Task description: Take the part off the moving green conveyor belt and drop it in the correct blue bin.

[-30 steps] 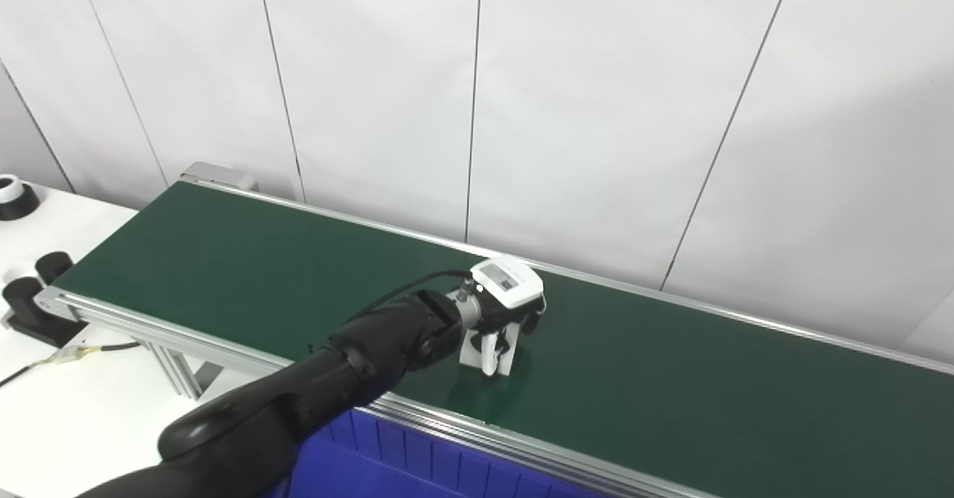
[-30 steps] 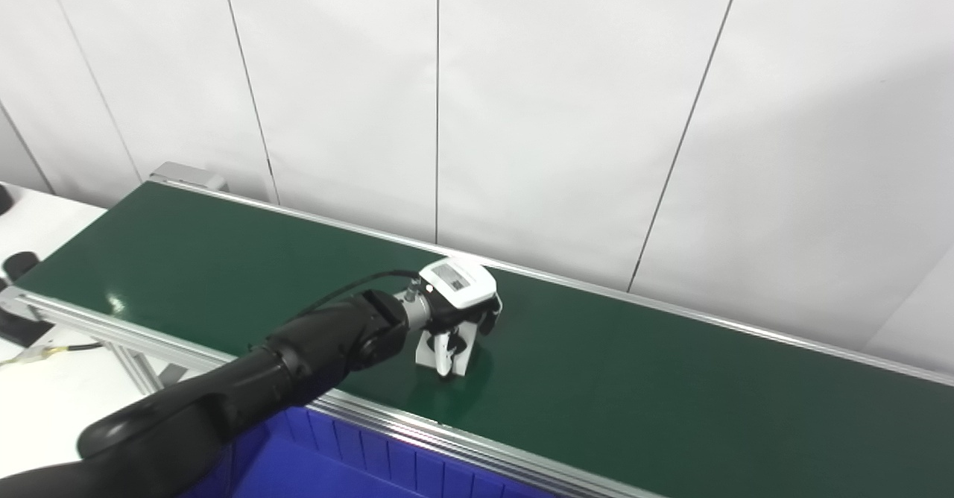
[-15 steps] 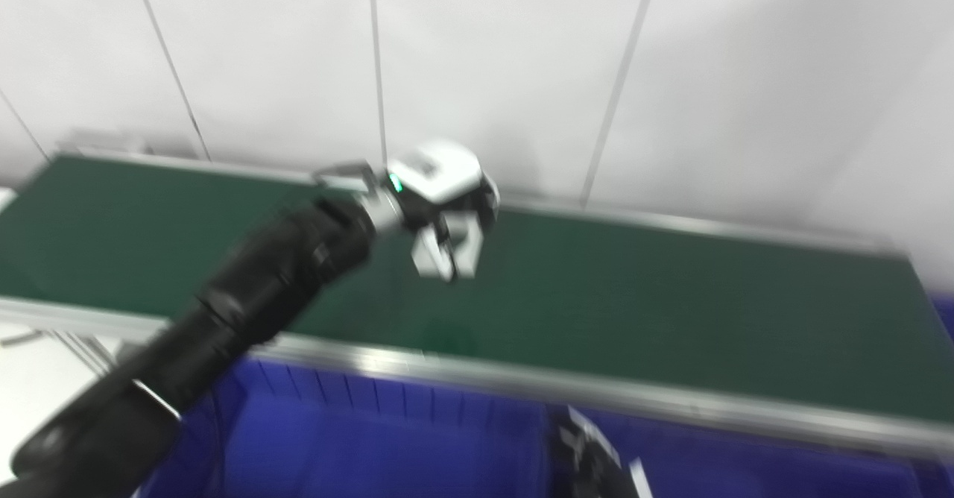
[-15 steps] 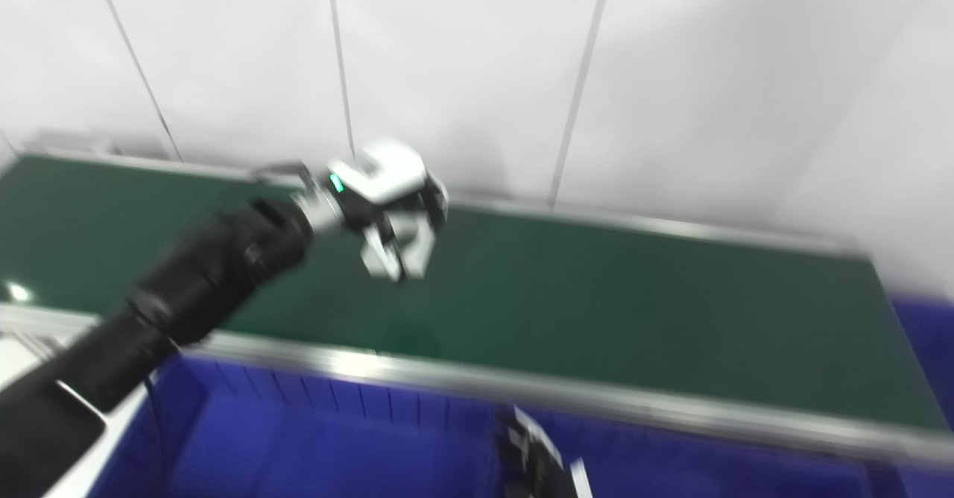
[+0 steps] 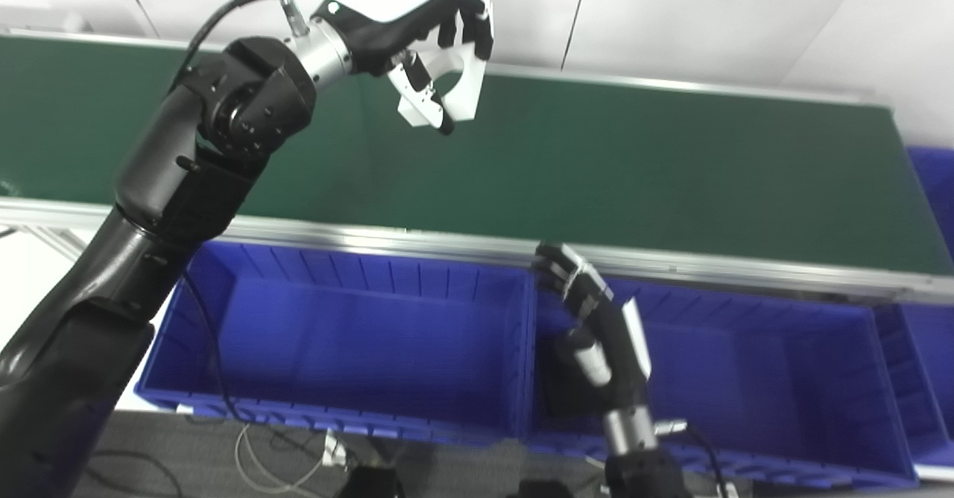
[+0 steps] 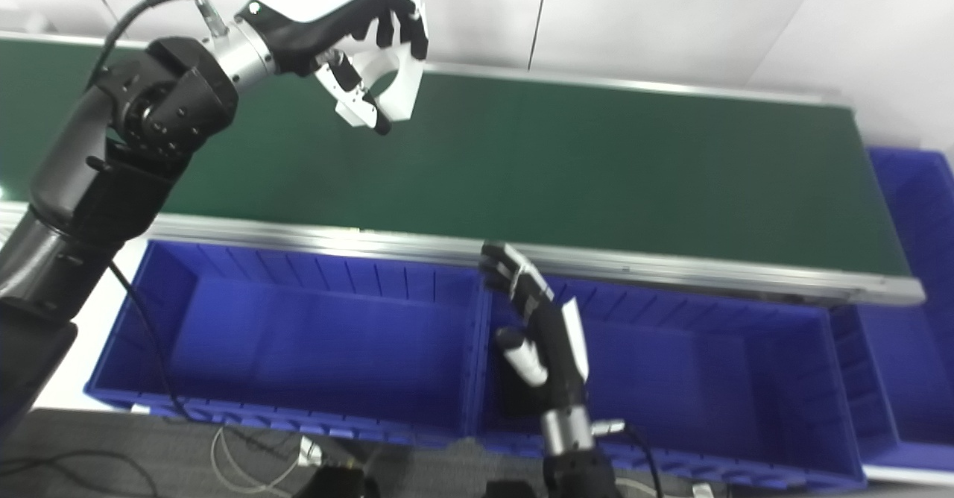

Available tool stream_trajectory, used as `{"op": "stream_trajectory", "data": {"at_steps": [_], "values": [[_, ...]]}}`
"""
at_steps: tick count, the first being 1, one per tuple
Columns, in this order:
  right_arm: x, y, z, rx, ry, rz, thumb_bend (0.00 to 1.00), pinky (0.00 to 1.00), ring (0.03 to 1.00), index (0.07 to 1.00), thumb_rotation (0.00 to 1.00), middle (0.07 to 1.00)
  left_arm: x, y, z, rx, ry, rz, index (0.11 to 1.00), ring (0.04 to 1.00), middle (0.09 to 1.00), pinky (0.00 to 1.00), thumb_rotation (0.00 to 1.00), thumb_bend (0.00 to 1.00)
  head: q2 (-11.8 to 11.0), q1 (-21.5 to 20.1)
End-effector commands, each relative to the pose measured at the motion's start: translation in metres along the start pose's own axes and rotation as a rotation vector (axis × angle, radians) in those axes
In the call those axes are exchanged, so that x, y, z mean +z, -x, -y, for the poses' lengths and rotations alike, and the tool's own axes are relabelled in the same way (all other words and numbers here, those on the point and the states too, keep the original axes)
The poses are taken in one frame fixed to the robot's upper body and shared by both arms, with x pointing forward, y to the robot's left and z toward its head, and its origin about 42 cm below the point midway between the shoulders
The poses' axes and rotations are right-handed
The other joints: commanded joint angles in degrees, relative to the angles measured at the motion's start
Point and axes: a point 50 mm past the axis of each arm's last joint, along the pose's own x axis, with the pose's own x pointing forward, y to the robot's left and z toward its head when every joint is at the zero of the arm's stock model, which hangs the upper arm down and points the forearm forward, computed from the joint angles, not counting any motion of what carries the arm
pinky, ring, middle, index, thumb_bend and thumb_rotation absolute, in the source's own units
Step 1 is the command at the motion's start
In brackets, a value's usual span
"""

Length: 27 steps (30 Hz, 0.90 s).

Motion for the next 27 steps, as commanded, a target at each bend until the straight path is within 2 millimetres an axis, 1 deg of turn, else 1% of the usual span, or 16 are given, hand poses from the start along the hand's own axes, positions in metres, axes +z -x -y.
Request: {"op": "stream_trajectory", "data": {"at_steps": [1, 2, 3, 4, 6, 9, 11, 12, 15, 20, 21, 22, 27], "values": [[0.011, -0.005, 0.000, 0.011, -0.001, 0.045, 0.89, 0.76, 0.801, 0.823, 0.92, 0.833, 0.006, 0.005, -0.016, 0.052, -0.003, 0.011, 0.512, 0.424, 0.468, 0.34, 0.00, 0.52, 0.49, 1.22], [0.012, -0.005, 0.001, 0.010, 0.002, 0.047, 0.89, 0.76, 0.798, 0.821, 0.92, 0.832, 0.006, 0.008, -0.013, 0.051, 0.001, 0.012, 0.507, 0.451, 0.474, 0.36, 0.00, 0.52, 0.58, 1.45], [0.013, -0.005, 0.002, 0.010, 0.005, 0.050, 0.89, 0.75, 0.796, 0.819, 0.92, 0.830, 0.007, 0.011, -0.010, 0.046, 0.006, 0.009, 0.501, 0.482, 0.481, 0.40, 0.00, 0.52, 0.84, 2.62], [0.014, -0.005, 0.003, 0.012, 0.007, 0.052, 0.88, 0.76, 0.796, 0.820, 0.93, 0.830, 0.007, 0.015, -0.006, 0.041, 0.012, 0.004, 0.499, 0.498, 0.484, 0.43, 0.00, 0.52, 0.84, 2.62], [0.016, -0.003, 0.005, 0.015, 0.007, 0.051, 0.88, 0.76, 0.799, 0.821, 0.93, 0.831, 0.008, 0.025, 0.003, 0.034, 0.028, -0.009, 0.499, 0.502, 0.484, 0.43, 0.00, 0.52, 0.55, 3.26], [0.015, -0.001, 0.007, 0.022, 0.002, 0.047, 0.86, 0.76, 0.804, 0.824, 0.93, 0.839, 0.011, 0.044, 0.019, 0.027, 0.063, -0.029, 0.493, 0.520, 0.491, 0.46, 0.00, 0.52, 0.15, 2.89], [0.014, 0.000, 0.007, 0.024, 0.001, 0.043, 0.85, 0.77, 0.806, 0.824, 0.93, 0.843, 0.014, 0.056, 0.030, 0.018, 0.081, -0.042, 0.493, 0.514, 0.490, 0.45, 0.00, 0.52, -0.05, 2.65], [0.013, 0.001, 0.008, 0.024, 0.001, 0.041, 0.84, 0.77, 0.807, 0.824, 0.93, 0.839, 0.016, 0.062, 0.037, 0.009, 0.093, -0.054, 0.501, 0.492, 0.481, 0.43, 0.00, 0.52, -0.30, 2.78], [0.012, 0.000, 0.008, 0.024, 0.004, 0.039, 0.84, 0.76, 0.804, 0.826, 0.93, 0.833, 0.021, 0.072, 0.049, -0.013, 0.120, -0.083, 0.506, 0.476, 0.476, 0.40, 0.00, 0.52, -0.65, 3.19], [0.009, 0.001, 0.007, 0.024, 0.014, 0.034, 0.87, 0.76, 0.803, 0.828, 0.94, 0.829, 0.027, 0.101, 0.088, -0.055, 0.200, -0.178, 0.493, 0.502, 0.490, 0.41, 0.00, 0.52, -1.54, 3.44], [0.009, 0.001, 0.007, 0.024, 0.011, 0.032, 0.87, 0.76, 0.803, 0.827, 0.93, 0.830, 0.028, 0.105, 0.094, -0.057, 0.212, -0.193, 0.491, 0.514, 0.541, 0.42, 0.03, 0.52, -1.69, 3.39], [0.009, 0.001, 0.007, 0.024, 0.009, 0.031, 0.87, 0.77, 0.807, 0.827, 0.93, 0.834, 0.028, 0.108, 0.097, -0.058, 0.219, -0.202, 0.490, 0.523, 0.568, 0.43, 0.04, 0.52, -1.77, 3.35], [0.007, 0.002, 0.005, 0.021, 0.006, 0.031, 0.86, 0.77, 0.806, 0.830, 0.93, 0.835, 0.034, 0.128, 0.133, -0.072, 0.270, -0.264, 0.490, 0.524, 0.578, 0.44, 0.05, 0.52, -2.30, 2.29]]}}
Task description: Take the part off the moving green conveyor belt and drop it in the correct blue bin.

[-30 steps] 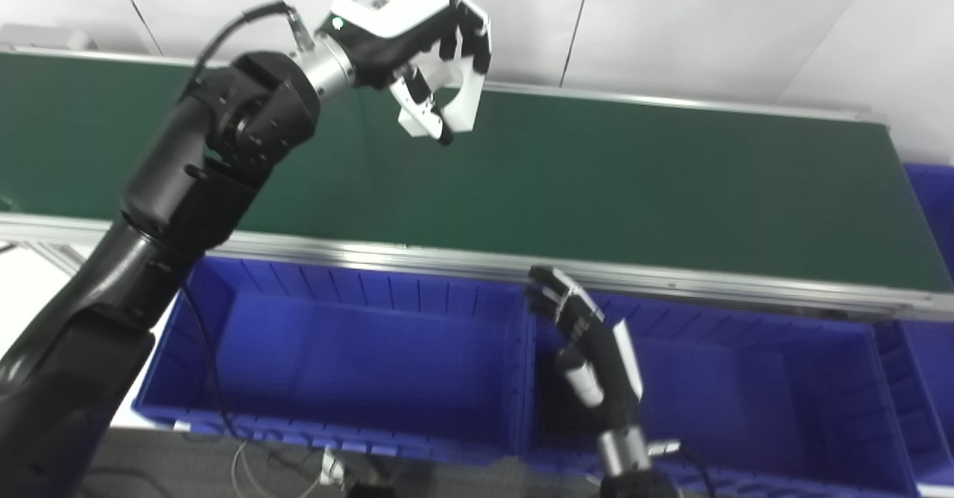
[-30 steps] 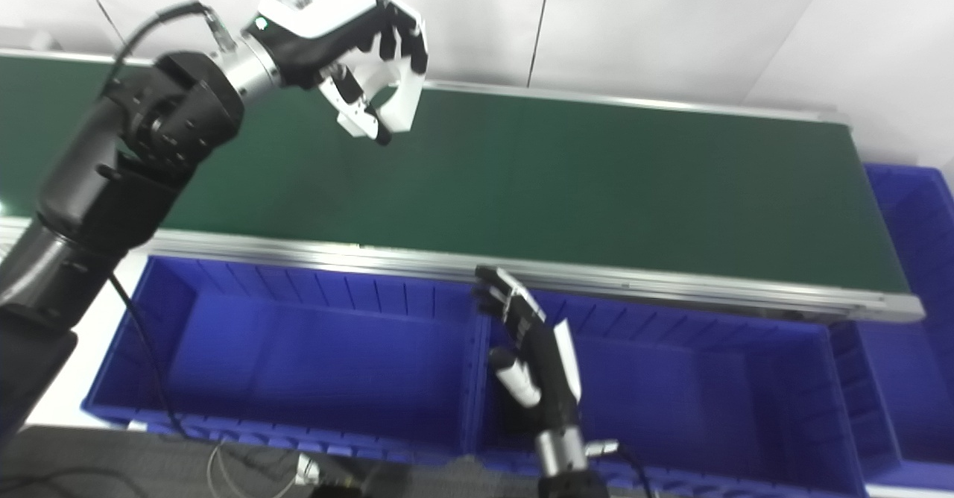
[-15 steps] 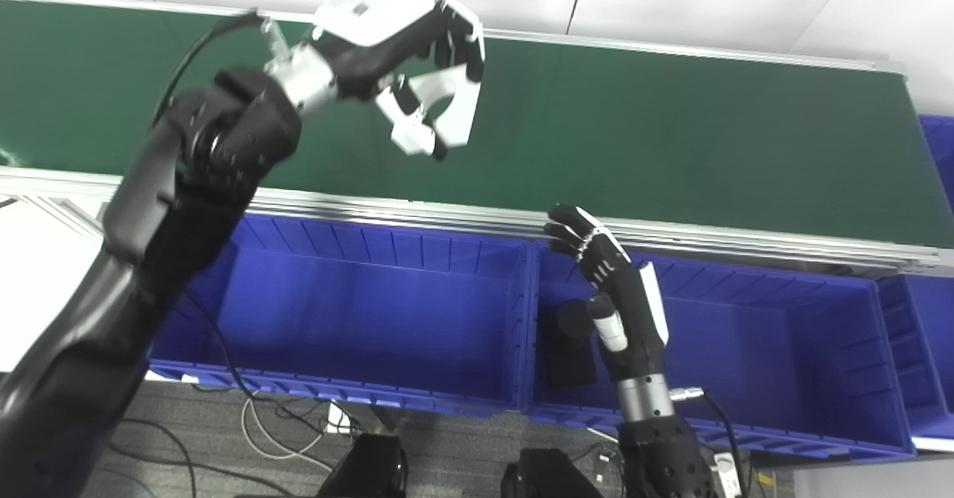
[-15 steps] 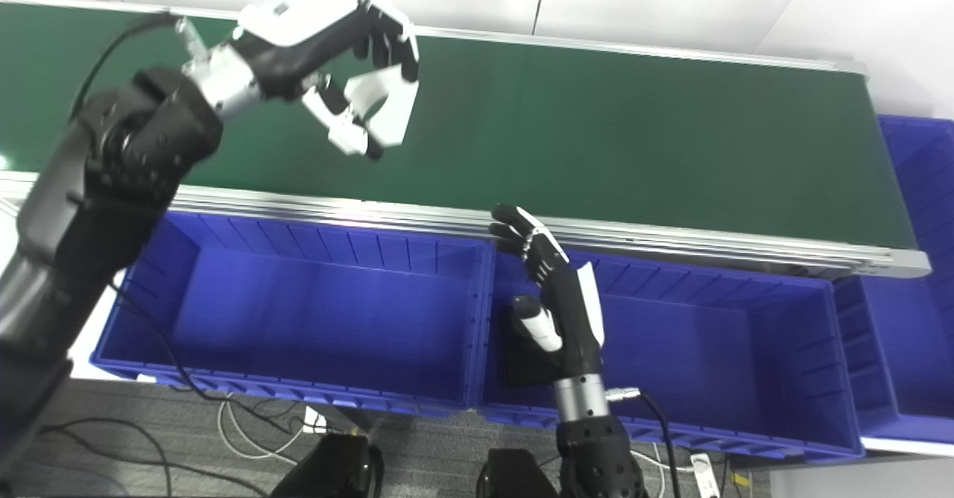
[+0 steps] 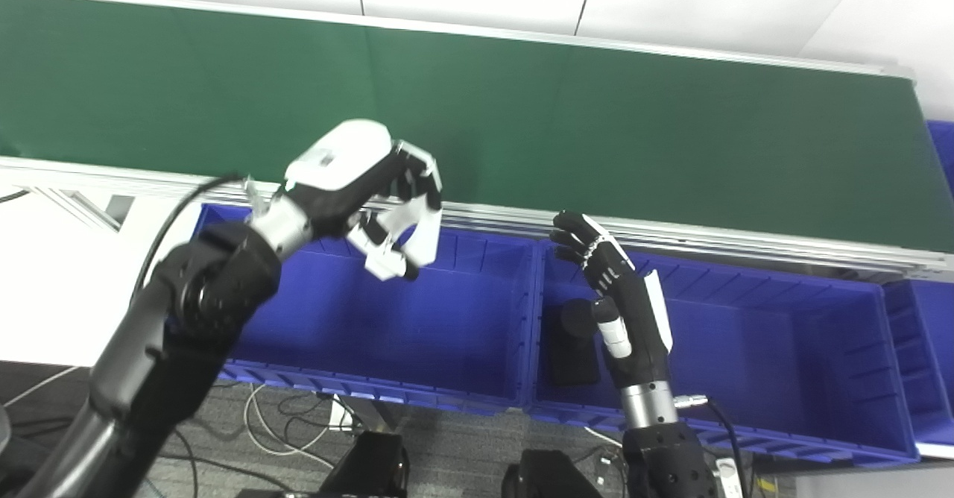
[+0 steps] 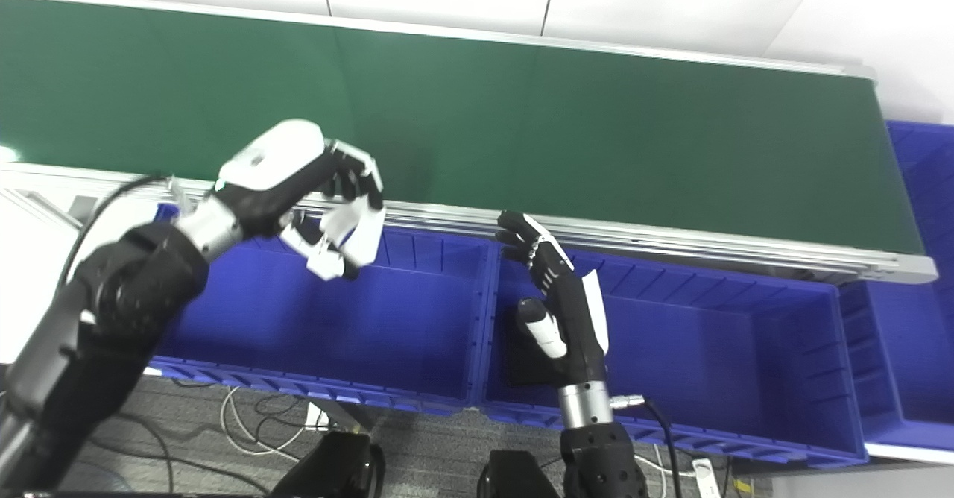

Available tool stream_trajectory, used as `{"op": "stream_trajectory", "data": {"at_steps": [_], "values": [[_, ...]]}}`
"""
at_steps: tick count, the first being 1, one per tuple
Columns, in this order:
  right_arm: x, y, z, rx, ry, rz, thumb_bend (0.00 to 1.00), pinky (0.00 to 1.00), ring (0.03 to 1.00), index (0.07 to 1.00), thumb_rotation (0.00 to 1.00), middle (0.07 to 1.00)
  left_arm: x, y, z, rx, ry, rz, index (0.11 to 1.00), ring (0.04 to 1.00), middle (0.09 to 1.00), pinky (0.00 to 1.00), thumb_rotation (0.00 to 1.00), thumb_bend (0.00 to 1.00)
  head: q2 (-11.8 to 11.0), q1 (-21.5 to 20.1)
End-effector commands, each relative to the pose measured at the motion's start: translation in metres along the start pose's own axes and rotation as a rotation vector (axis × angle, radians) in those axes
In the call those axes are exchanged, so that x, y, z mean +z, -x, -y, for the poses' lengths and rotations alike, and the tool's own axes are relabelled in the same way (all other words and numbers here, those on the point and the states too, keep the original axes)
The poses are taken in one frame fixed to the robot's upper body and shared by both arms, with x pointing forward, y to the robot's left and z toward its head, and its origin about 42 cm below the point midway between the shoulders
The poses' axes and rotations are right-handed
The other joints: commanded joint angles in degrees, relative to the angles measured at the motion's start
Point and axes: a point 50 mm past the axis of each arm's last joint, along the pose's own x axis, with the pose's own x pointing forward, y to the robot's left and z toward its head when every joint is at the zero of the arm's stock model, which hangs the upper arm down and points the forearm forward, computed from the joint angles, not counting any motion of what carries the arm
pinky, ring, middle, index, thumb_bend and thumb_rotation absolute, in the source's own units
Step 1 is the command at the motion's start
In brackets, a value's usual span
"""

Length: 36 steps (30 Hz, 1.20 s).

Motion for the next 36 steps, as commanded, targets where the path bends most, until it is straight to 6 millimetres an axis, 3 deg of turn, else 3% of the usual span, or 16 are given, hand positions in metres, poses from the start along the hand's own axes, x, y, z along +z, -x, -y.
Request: {"op": "stream_trajectory", "data": {"at_steps": [1, 5, 14, 25, 36], "values": [[0.005, -0.004, -0.003, 0.003, -0.003, 0.045, 0.86, 0.77, 0.807, 0.832, 0.93, 0.836, 0.000, 0.002, 0.002, 0.056, -0.004, 0.007, 0.491, 0.525, 0.579, 0.44, 0.05, 0.52, -0.19, -0.52], [0.007, -0.005, 0.010, -0.055, 0.038, 0.061, 0.85, 0.77, 0.818, 0.841, 0.95, 0.853, -0.005, 0.005, 0.031, 0.030, 0.053, -0.045, 0.491, 0.526, 0.581, 0.44, 0.05, 0.52, -0.47, -1.71], [0.014, -0.002, 0.034, -0.151, 0.035, 0.086, 0.79, 0.80, 0.824, 0.849, 0.92, 0.847, -0.015, 0.000, 0.076, 0.002, 0.047, -0.097, 0.492, 0.530, 0.592, 0.45, 0.05, 0.52, -0.65, -2.14], [0.014, -0.002, 0.030, -0.145, 0.016, 0.082, 0.81, 0.79, 0.820, 0.839, 0.91, 0.844, -0.040, -0.005, 0.119, 0.075, 0.016, -0.095, 0.491, 0.560, 0.607, 0.47, 0.04, 0.52, -1.01, -2.24], [0.012, -0.001, 0.026, -0.138, 0.006, 0.075, 0.81, 0.81, 0.821, 0.831, 0.89, 0.844, -0.054, -0.003, 0.132, 0.094, -0.027, -0.119, 0.493, 0.586, 0.626, 0.51, 0.05, 0.52, -1.28, -2.36]]}}
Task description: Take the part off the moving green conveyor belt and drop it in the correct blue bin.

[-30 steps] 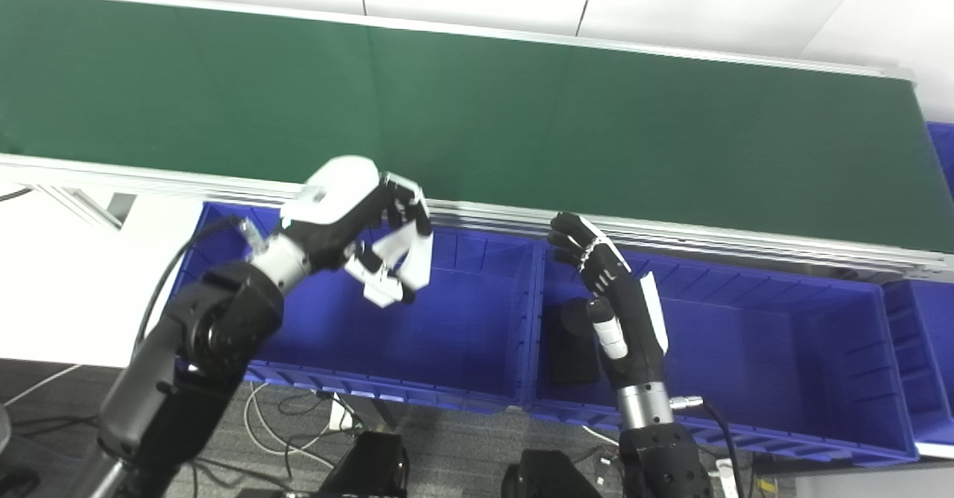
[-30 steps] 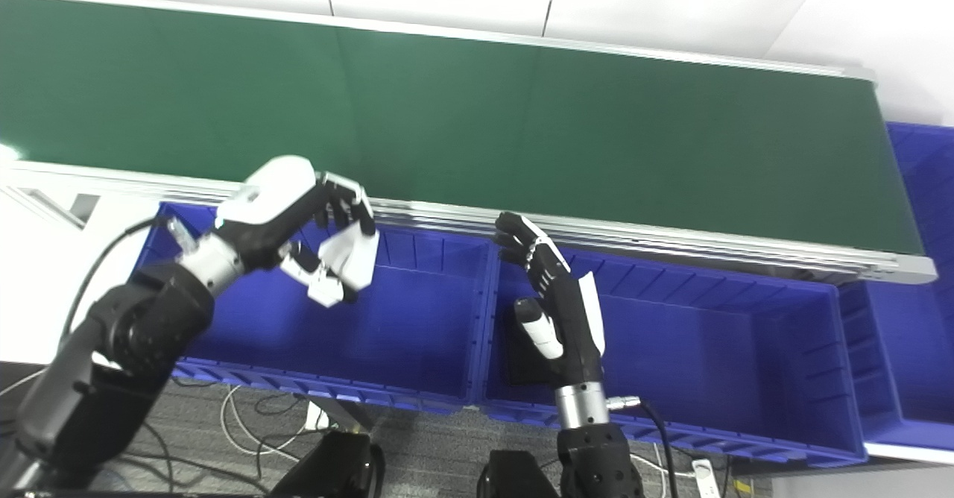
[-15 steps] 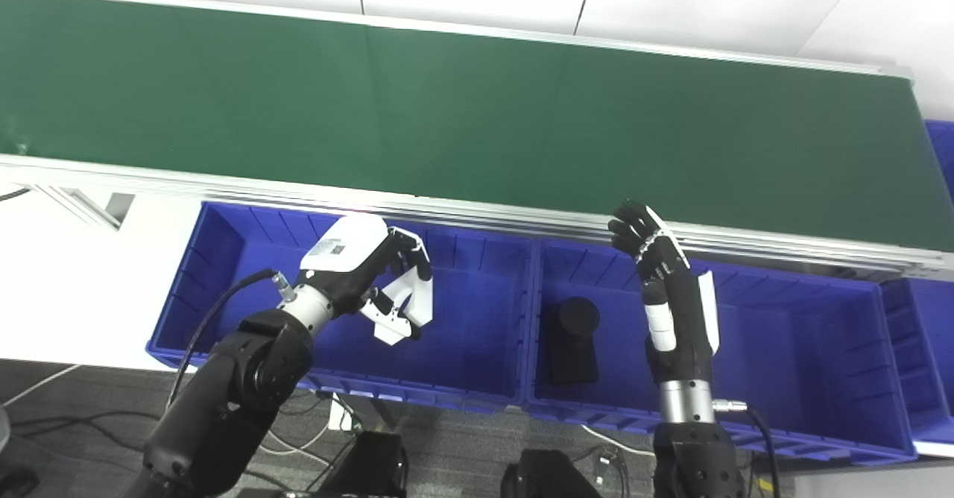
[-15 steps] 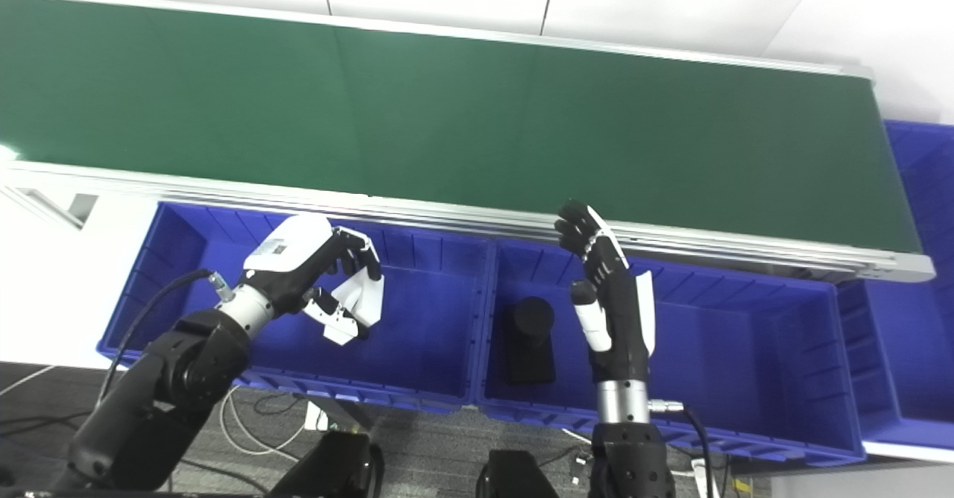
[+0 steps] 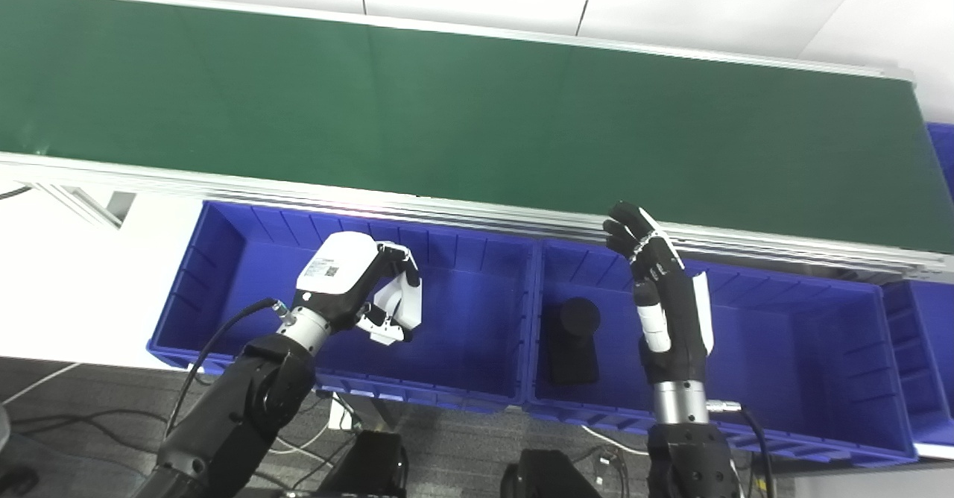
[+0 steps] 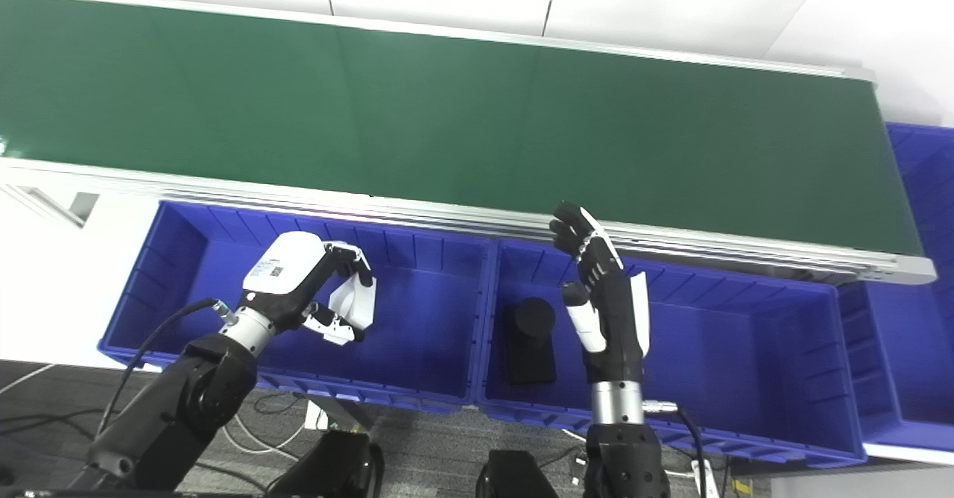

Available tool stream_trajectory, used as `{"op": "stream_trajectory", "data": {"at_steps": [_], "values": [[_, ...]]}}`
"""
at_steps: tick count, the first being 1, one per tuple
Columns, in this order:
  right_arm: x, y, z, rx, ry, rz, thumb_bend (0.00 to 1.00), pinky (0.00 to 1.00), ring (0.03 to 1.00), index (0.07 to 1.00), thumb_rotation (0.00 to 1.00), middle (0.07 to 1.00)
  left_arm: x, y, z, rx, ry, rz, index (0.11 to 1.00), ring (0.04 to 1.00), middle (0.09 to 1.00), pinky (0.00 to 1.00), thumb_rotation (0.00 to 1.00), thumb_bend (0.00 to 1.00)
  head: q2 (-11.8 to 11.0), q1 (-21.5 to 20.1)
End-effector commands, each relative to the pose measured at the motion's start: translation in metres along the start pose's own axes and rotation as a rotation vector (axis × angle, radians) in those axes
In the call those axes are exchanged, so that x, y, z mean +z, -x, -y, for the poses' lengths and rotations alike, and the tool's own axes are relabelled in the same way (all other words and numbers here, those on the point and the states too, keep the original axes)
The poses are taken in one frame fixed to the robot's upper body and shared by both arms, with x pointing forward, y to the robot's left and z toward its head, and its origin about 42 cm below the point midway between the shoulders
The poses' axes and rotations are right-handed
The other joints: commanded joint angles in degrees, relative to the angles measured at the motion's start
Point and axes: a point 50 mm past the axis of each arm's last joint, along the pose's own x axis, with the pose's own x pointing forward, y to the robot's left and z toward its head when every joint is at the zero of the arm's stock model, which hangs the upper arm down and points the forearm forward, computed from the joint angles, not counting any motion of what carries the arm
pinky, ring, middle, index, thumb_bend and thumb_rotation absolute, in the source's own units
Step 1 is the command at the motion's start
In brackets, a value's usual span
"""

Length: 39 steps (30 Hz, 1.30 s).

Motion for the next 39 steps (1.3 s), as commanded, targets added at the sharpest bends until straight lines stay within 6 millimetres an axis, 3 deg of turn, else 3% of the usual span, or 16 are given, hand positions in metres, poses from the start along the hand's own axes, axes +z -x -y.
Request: {"op": "stream_trajectory", "data": {"at_steps": [1, 2, 3, 4, 6, 11, 21, 25, 29, 31, 32, 35, 39], "values": [[0.010, -0.003, -0.004, 0.006, -0.013, 0.067, 0.81, 0.81, 0.820, 0.831, 0.89, 0.844, 0.000, -0.007, -0.013, 0.055, -0.056, 0.039, 0.494, 0.594, 0.632, 0.52, 0.05, 0.52, -0.09, -0.02], [0.010, -0.003, -0.004, 0.007, -0.014, 0.066, 0.82, 0.80, 0.819, 0.830, 0.89, 0.842, 0.000, -0.007, -0.013, 0.062, -0.080, 0.045, 0.558, 0.601, 0.637, 0.53, 0.02, 0.76, -0.09, -0.02], [0.010, -0.003, -0.004, 0.009, -0.015, 0.069, 0.82, 0.80, 0.819, 0.829, 0.89, 0.842, -0.001, -0.007, -0.013, 0.065, -0.104, 0.050, 0.606, 0.614, 0.645, 0.55, 0.01, 0.90, -0.13, 0.01], [0.010, -0.003, -0.004, 0.011, -0.016, 0.071, 0.81, 0.80, 0.816, 0.830, 0.89, 0.846, -0.001, -0.006, -0.012, 0.063, -0.125, 0.051, 0.646, 0.647, 0.672, 0.60, 0.05, 0.97, -0.16, -0.02], [0.010, -0.002, -0.004, 0.012, -0.016, 0.071, 0.81, 0.80, 0.813, 0.830, 0.89, 0.848, -0.001, -0.006, -0.012, 0.059, -0.144, 0.051, 0.667, 0.670, 0.693, 0.63, 0.09, 0.99, -0.19, -0.01], [0.010, -0.001, -0.005, 0.010, -0.013, 0.066, 0.82, 0.79, 0.814, 0.829, 0.89, 0.844, -0.002, -0.004, -0.012, 0.053, -0.147, 0.037, 0.734, 0.744, 0.782, 0.72, 0.23, 1.00, -0.23, 0.08], [0.009, 0.000, -0.004, 0.012, -0.009, 0.063, 0.81, 0.80, 0.818, 0.832, 0.90, 0.844, 0.001, -0.003, -0.013, 0.070, -0.142, 0.054, 0.738, 0.744, 0.784, 0.71, 0.26, 1.00, -0.92, 0.51], [0.005, 0.001, -0.001, 0.013, 0.001, 0.060, 0.81, 0.80, 0.818, 0.834, 0.91, 0.849, 0.021, 0.002, -0.016, 0.094, -0.012, 0.098, 0.749, 0.763, 0.799, 0.71, 0.28, 1.00, -1.68, 0.29], [-0.002, 0.001, -0.002, 0.005, 0.017, 0.048, 0.82, 0.78, 0.804, 0.827, 0.91, 0.839, 0.049, 0.016, -0.020, 0.172, 0.243, 0.205, 0.756, 0.767, 0.805, 0.72, 0.33, 0.94, -4.09, -6.30], [-0.005, 0.001, -0.003, 0.001, 0.028, 0.040, 0.85, 0.77, 0.802, 0.825, 0.92, 0.842, 0.058, 0.021, -0.020, 0.189, 0.338, 0.232, 0.787, 0.786, 0.823, 0.75, 0.39, 0.89, -4.24, -6.73], [-0.007, 0.001, -0.004, -0.007, 0.029, 0.032, 0.86, 0.78, 0.806, 0.825, 0.91, 0.839, 0.062, 0.023, -0.020, 0.195, 0.384, 0.244, 0.800, 0.784, 0.826, 0.76, 0.41, 0.87, -5.51, -10.00], [-0.015, 0.000, -0.007, -0.034, 0.036, 0.007, 0.88, 0.78, 0.813, 0.829, 0.91, 0.840, 0.073, 0.022, -0.018, 0.207, 0.488, 0.279, 0.806, 0.779, 0.829, 0.71, 0.41, 0.85, -7.47, -14.08], [-0.023, 0.001, -0.009, -0.050, 0.057, -0.021, 0.88, 0.77, 0.820, 0.834, 0.92, 0.835, 0.078, 0.016, -0.015, 0.223, 0.551, 0.303, 0.800, 0.764, 0.828, 0.65, 0.37, 0.83, -9.13, -15.71]]}}
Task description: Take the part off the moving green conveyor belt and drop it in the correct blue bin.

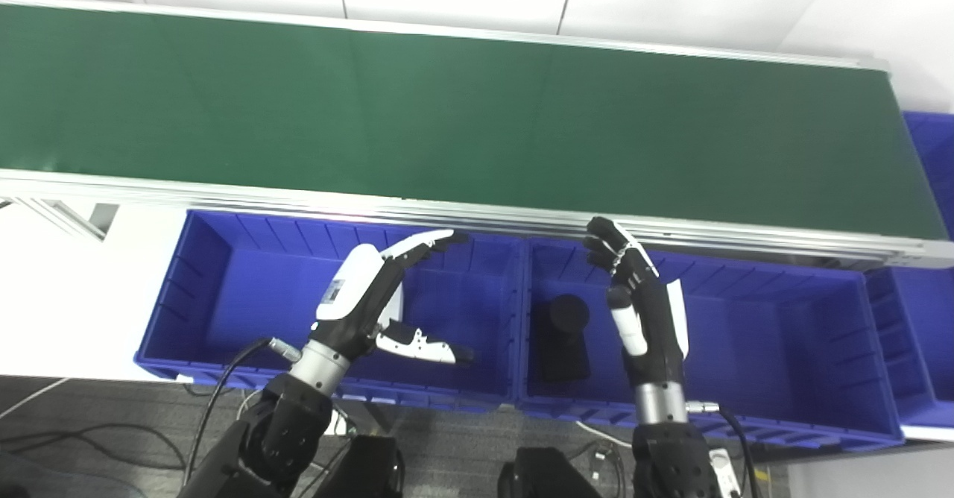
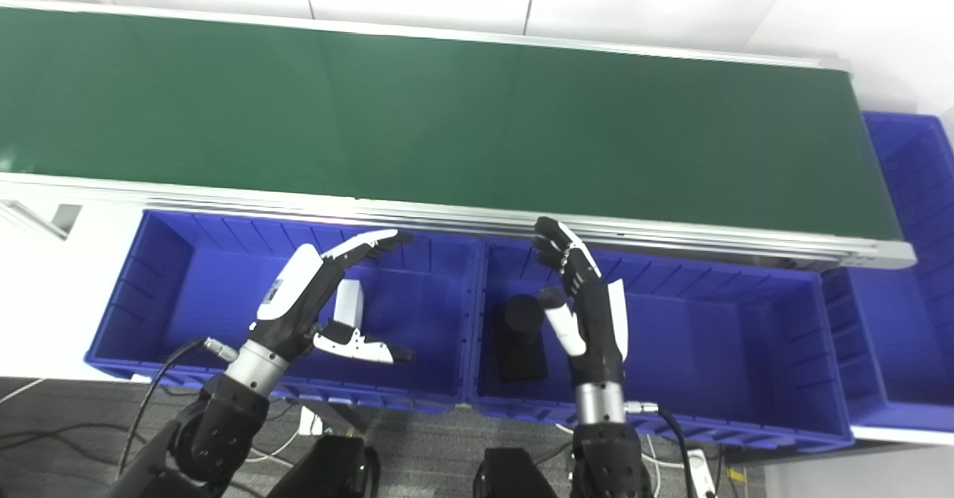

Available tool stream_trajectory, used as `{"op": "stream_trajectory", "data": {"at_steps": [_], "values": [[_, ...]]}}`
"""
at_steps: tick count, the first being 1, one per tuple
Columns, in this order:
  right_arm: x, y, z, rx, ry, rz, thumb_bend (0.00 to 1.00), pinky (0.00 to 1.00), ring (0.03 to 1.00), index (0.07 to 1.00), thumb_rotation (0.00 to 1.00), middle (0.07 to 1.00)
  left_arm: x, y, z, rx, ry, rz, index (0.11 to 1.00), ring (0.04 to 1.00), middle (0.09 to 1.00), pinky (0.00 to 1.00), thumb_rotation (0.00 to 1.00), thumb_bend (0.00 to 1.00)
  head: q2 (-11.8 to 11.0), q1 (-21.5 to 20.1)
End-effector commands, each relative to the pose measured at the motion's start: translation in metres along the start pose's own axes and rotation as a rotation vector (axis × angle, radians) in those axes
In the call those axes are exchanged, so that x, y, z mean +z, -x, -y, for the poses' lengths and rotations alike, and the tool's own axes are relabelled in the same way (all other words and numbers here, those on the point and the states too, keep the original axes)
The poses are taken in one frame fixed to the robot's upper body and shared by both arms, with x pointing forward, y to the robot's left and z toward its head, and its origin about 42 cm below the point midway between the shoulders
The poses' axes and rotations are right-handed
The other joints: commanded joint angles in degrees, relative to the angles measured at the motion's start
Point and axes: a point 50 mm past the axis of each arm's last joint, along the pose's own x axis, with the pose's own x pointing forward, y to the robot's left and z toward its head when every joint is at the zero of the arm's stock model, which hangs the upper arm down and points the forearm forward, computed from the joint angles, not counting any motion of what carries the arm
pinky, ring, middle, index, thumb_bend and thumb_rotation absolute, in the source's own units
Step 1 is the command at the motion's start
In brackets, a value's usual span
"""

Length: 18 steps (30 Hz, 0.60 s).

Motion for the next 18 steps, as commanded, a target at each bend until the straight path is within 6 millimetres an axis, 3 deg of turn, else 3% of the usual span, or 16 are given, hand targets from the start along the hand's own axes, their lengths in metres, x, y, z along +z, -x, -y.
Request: {"op": "stream_trajectory", "data": {"at_steps": [1, 11, 18], "values": [[0.007, -0.003, -0.005, -0.016, -0.005, 0.065, 0.88, 0.77, 0.821, 0.834, 0.93, 0.835, 0.009, -0.012, -0.001, 0.028, 0.036, 0.080, 0.802, 0.763, 0.827, 0.65, 0.37, 0.83, -0.13, -0.02], [-0.003, 0.001, -0.016, -0.018, -0.019, 0.026, 0.86, 0.77, 0.815, 0.830, 0.92, 0.837, 0.016, -0.022, 0.008, 0.045, 0.114, 0.123, 0.811, 0.772, 0.831, 0.67, 0.34, 0.81, -3.08, -1.46], [-0.009, 0.002, -0.015, -0.016, -0.026, 0.006, 0.87, 0.79, 0.822, 0.834, 0.92, 0.844, 0.011, -0.021, 0.014, 0.044, 0.138, 0.100, 0.811, 0.777, 0.829, 0.68, 0.33, 0.81, -5.95, 0.15]]}}
